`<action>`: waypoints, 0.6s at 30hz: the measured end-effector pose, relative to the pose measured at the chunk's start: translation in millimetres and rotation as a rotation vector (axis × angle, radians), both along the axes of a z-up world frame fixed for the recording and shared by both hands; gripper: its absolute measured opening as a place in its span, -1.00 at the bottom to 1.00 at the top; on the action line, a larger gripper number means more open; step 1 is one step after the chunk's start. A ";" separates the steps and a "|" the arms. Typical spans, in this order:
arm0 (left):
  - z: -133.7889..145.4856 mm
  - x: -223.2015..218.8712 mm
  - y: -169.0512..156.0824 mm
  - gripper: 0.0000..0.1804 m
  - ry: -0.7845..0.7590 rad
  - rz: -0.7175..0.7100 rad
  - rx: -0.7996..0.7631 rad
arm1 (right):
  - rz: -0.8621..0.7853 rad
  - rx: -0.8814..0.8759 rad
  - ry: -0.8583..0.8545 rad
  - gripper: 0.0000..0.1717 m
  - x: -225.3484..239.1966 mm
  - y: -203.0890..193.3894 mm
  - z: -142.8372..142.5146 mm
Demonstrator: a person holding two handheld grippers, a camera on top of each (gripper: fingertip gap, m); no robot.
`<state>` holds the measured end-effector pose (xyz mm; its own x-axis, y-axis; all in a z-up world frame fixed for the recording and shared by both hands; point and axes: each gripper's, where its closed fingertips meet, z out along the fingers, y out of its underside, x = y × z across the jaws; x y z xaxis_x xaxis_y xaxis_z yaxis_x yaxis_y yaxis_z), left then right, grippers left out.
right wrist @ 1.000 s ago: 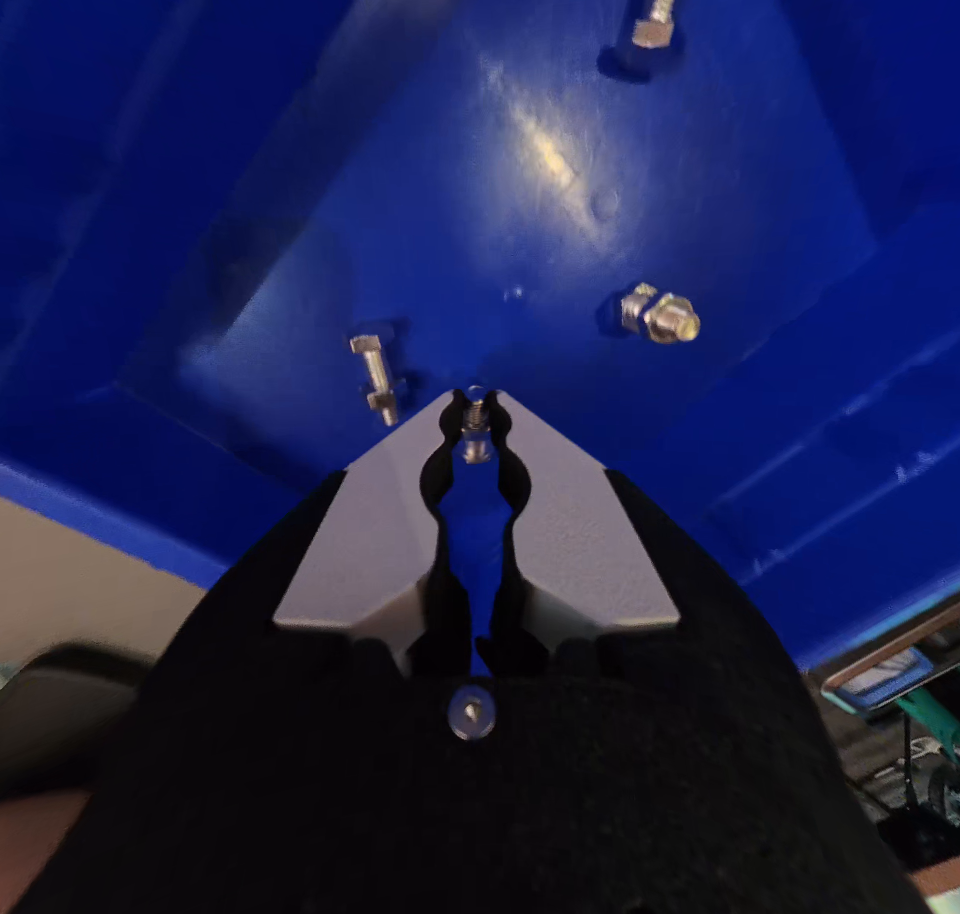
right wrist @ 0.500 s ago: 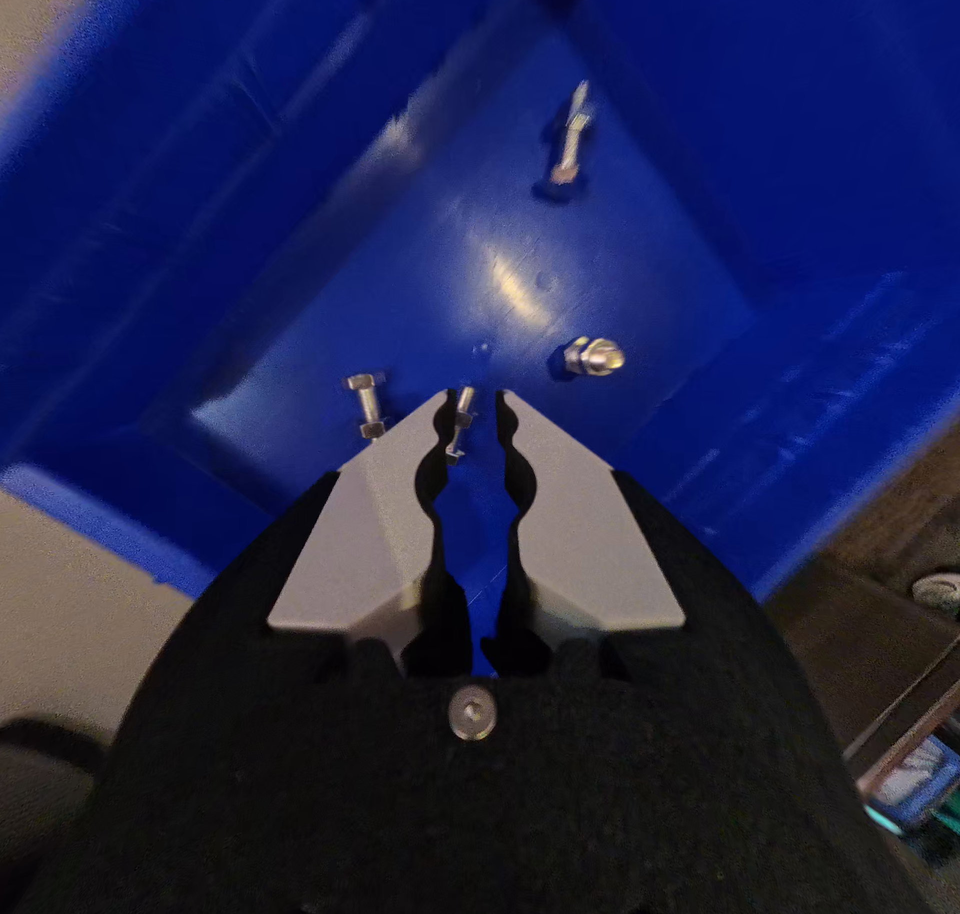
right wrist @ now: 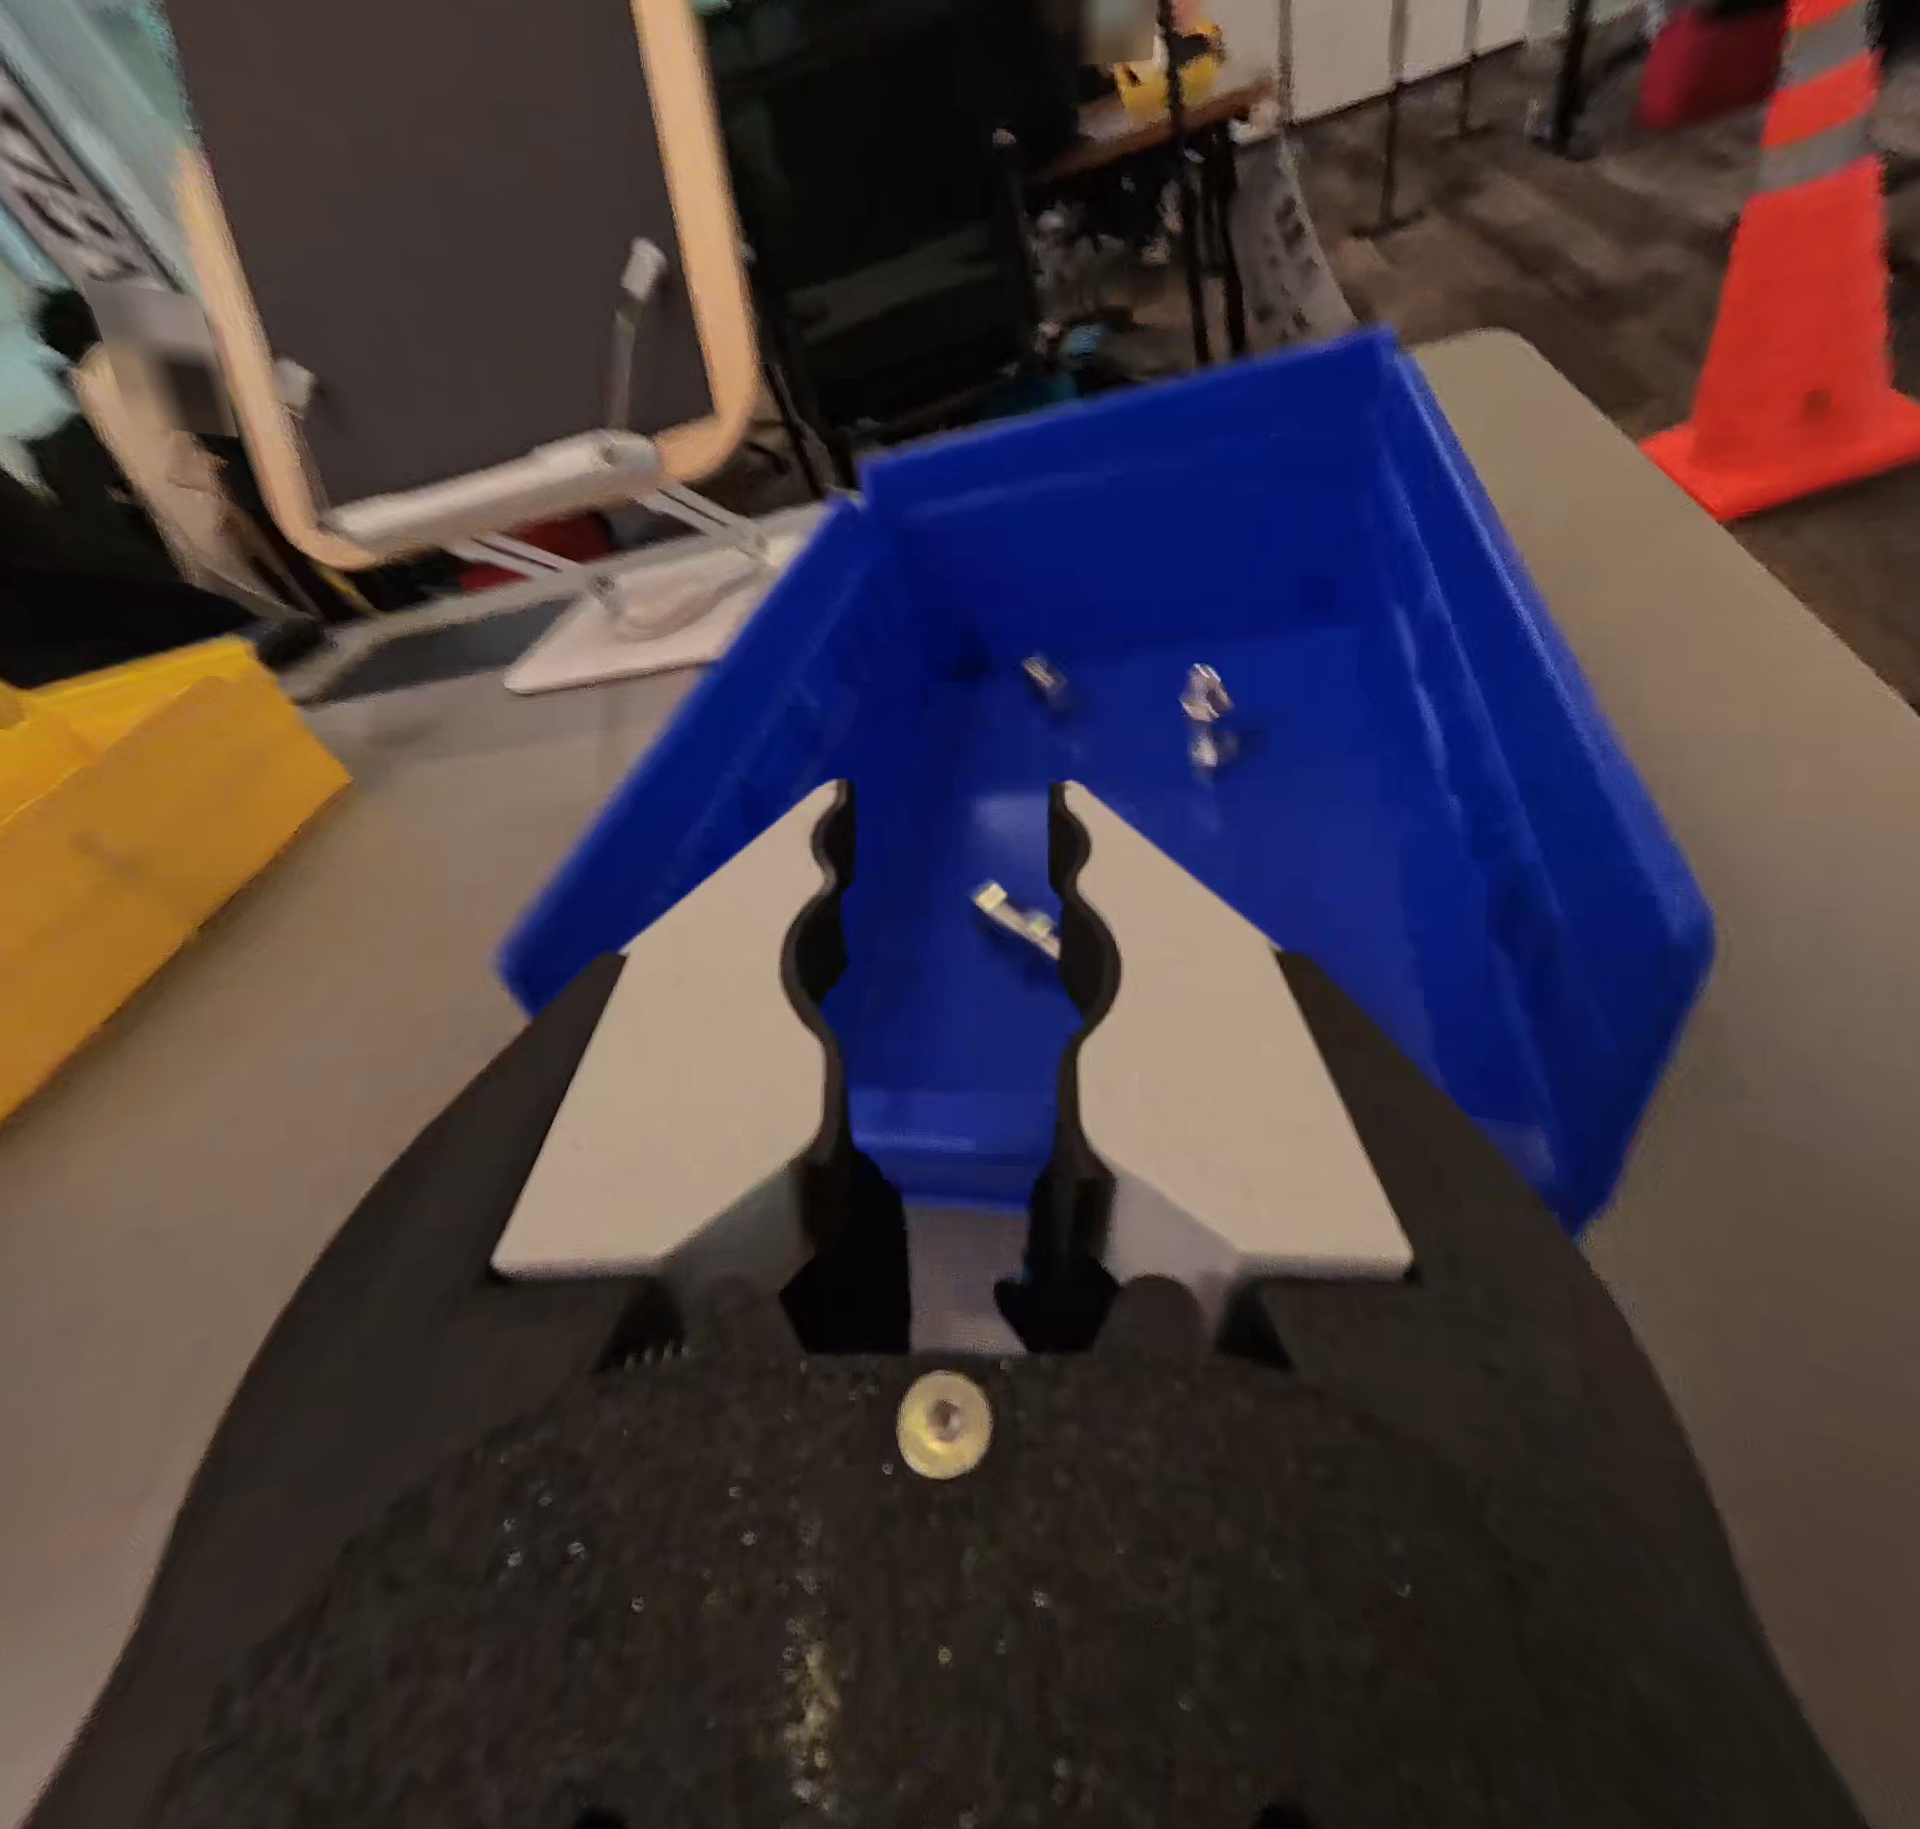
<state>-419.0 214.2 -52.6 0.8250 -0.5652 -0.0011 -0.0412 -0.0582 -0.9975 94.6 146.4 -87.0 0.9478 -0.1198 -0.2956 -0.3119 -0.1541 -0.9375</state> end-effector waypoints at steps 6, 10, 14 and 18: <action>-42.8 -23.8 20.3 -0.64 -0.027 -0.013 -0.173 | -0.129 -0.138 -0.245 -0.57 11.9 -2.4 -23.2; -39.0 -26.7 33.3 -0.66 -0.028 0.030 -0.152 | -0.126 -0.167 -0.276 -0.57 11.9 4.3 -26.2; -45.0 -27.7 40.4 -0.68 0.045 0.054 -0.136 | -0.112 -0.174 -0.265 -0.57 11.0 9.5 -29.0; -45.9 -36.0 41.9 -0.68 0.027 0.078 -0.146 | -0.066 -0.172 -0.238 -0.61 3.7 12.1 -31.0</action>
